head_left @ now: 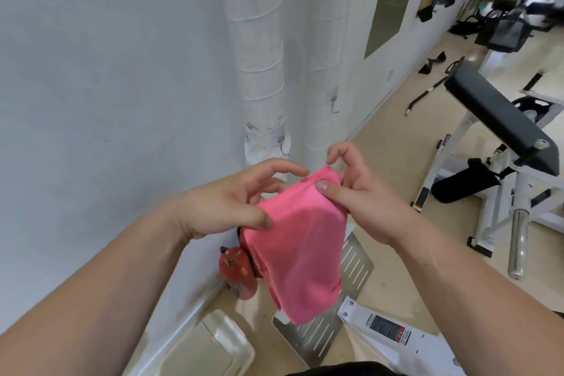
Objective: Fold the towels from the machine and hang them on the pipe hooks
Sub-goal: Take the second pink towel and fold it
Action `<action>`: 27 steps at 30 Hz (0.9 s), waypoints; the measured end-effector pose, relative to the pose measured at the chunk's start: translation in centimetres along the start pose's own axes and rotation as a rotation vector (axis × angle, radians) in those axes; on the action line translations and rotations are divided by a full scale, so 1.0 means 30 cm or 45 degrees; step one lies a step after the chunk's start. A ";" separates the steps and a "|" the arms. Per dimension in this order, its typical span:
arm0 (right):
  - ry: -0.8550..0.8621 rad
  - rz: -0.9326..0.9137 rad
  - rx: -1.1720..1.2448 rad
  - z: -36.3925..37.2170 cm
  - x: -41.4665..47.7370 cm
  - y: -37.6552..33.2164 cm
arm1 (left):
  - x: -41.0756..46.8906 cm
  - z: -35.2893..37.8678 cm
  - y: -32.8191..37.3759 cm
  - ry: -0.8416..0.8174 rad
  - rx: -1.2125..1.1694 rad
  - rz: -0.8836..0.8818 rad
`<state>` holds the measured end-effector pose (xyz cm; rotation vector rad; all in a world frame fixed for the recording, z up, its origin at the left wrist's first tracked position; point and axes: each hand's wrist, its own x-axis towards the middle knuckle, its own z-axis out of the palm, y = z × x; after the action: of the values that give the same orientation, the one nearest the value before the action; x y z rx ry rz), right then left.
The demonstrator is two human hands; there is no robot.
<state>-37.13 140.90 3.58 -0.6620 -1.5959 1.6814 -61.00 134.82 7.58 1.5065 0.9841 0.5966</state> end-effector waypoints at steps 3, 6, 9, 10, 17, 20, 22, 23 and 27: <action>0.010 0.011 0.024 0.010 0.005 -0.007 | 0.039 -0.012 0.045 -0.084 0.143 -0.007; 0.045 0.044 0.070 0.011 0.009 -0.005 | 0.080 -0.010 0.040 -0.039 0.205 -0.057; 0.053 0.059 0.165 -0.011 0.001 0.035 | 0.107 -0.010 0.008 0.047 0.155 -0.137; 0.050 0.072 0.176 -0.023 -0.004 0.057 | 0.112 -0.008 -0.001 0.101 0.107 -0.158; -0.103 0.312 0.025 -0.059 -0.042 0.203 | 0.123 -0.019 -0.007 0.373 -0.213 -0.166; -0.181 0.400 -0.205 -0.033 -0.024 0.235 | 0.114 -0.044 0.016 0.502 -0.307 -0.084; -0.175 0.409 -0.321 -0.028 -0.012 0.260 | 0.103 -0.070 0.022 0.600 -0.302 -0.036; -0.171 0.392 -0.385 -0.030 -0.008 0.276 | 0.096 -0.086 0.018 0.660 -0.304 -0.024; -0.019 0.432 -0.447 -0.065 -0.022 0.326 | 0.051 -0.156 -0.066 0.976 -0.316 -0.077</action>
<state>-36.68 141.78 -6.37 -1.1536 -1.8931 1.6501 -64.55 138.55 6.30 1.0201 1.4573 1.2514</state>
